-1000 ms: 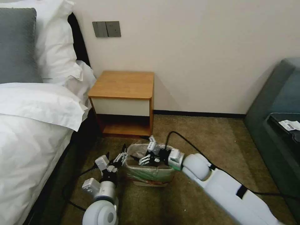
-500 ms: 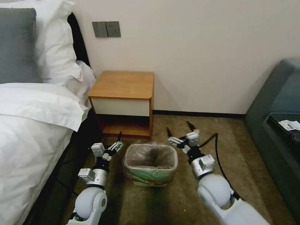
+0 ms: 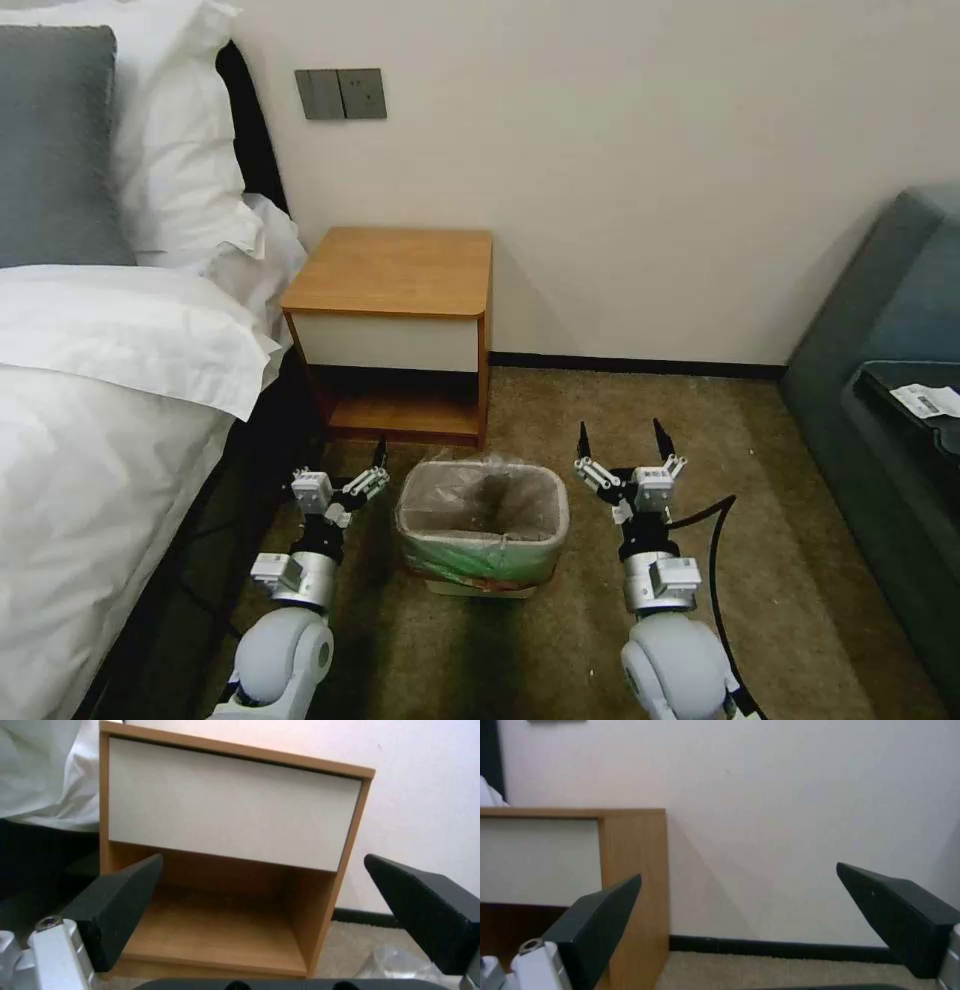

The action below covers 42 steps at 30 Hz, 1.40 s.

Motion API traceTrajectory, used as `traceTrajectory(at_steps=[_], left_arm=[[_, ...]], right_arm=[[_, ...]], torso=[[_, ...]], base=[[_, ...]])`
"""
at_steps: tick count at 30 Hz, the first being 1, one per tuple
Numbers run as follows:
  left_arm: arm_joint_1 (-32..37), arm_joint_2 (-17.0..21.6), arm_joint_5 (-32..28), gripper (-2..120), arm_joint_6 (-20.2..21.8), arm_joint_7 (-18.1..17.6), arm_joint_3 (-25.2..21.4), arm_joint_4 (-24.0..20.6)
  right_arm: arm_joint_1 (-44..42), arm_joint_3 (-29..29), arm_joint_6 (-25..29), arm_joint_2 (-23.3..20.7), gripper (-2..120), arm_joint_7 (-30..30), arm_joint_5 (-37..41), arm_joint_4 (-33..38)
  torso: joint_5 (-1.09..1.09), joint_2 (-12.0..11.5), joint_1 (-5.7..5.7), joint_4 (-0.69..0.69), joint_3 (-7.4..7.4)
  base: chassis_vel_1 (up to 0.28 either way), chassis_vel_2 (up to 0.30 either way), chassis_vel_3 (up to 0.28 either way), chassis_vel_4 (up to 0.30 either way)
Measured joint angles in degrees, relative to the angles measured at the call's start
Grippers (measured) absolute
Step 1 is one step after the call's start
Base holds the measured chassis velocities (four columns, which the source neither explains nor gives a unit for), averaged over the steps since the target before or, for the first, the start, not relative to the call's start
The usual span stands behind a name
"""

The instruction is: Pick up the garbage bag from the table and place it over the trash can.

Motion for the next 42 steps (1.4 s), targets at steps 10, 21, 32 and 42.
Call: traceTrajectory(at_steps=[10, 21, 32, 42], left_arm=[[-0.45, 0.02, 0.25, 100, -0.89, 0.25, -0.03, 1.25], [-0.45, 0.03, 0.18, 100, -0.84, 0.23, -0.03, 1.24], [-0.45, 0.01, 0.13, 100, -0.75, 0.17, -0.03, 1.16], [-0.44, 0.0, 0.1, 100, -0.71, 0.13, -0.03, 1.13]], right_arm=[[0.07, 2.18, 2.1, 1.65, 100, -1.64, -1.51, -2.71], [0.19, 2.04, 2.05, 1.51, 100, -1.69, -1.44, -2.71], [0.24, 1.94, 1.92, 1.45, 100, -1.71, -1.36, -2.68], [0.27, 1.9, 1.86, 1.42, 100, -1.71, -1.32, -2.64]], torso=[[0.0, 0.0, 0.0, -0.01, 0.0], [0.0, 0.0, 0.0, -0.01, 0.0], [0.0, 0.0, 0.0, -0.01, 0.0], [0.0, 0.0, 0.0, -0.01, 0.0]], base=[[0.0, 0.0, 0.0, 0.0], [0.0, 0.0, 0.0, 0.0], [0.0, 0.0, 0.0, 0.0], [0.0, 0.0, 0.0, 0.0]])
